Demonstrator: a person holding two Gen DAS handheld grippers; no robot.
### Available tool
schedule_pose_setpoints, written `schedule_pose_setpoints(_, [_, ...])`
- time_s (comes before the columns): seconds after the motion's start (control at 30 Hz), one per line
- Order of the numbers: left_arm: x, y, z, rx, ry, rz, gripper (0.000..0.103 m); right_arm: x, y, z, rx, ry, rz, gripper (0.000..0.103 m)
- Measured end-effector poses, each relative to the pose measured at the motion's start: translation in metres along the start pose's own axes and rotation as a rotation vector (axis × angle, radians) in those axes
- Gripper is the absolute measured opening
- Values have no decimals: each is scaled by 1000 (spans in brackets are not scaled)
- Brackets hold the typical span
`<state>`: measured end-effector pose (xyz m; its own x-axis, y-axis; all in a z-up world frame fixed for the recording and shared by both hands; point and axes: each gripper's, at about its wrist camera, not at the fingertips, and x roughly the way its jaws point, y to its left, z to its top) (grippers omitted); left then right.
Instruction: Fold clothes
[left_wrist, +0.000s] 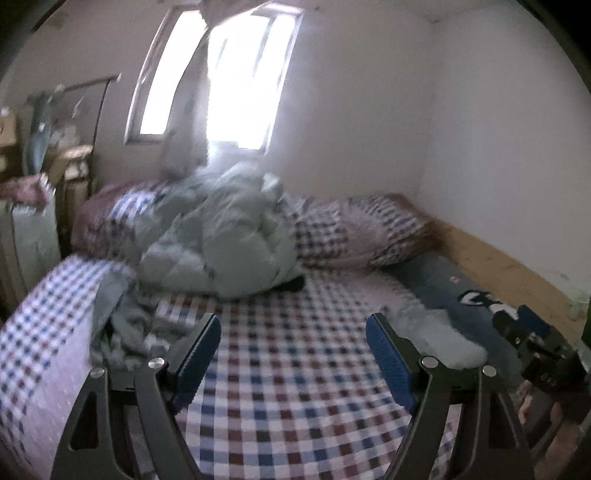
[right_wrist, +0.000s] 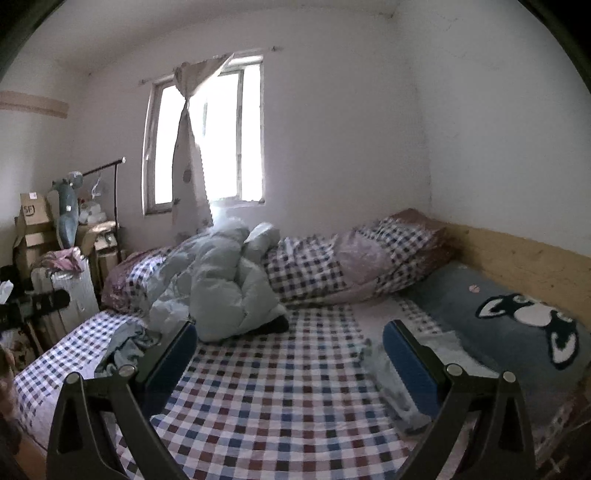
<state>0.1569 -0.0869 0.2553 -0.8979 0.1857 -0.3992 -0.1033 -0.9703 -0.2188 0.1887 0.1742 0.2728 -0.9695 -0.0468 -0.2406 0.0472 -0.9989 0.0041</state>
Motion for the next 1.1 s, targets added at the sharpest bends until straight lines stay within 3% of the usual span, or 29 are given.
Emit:
schedule_pose_setpoints(0.33, [126, 15, -78, 26, 80, 118, 84, 109, 17, -72, -42, 146, 52, 103])
schedule_pose_setpoints(0.6, [205, 20, -129, 6, 149, 148, 84, 203, 2, -137, -23, 286, 51, 103])
schedule_pose_setpoints(0.73, [225, 21, -151, 0, 164, 127, 84, 220, -9, -170, -15, 311, 41, 103])
schedule_pose_setpoints(0.9, [245, 19, -158, -20, 210, 127, 84, 240, -16, -200, -21, 411, 72, 103])
schedule_pose_setpoints(1.0, [253, 18, -161, -13, 227, 168, 84, 247, -20, -212, -9, 429, 64, 103])
schedule_pose_setpoints(1.1, [259, 12, -167, 66, 226, 221, 84, 257, -19, -223, -18, 459, 51, 103])
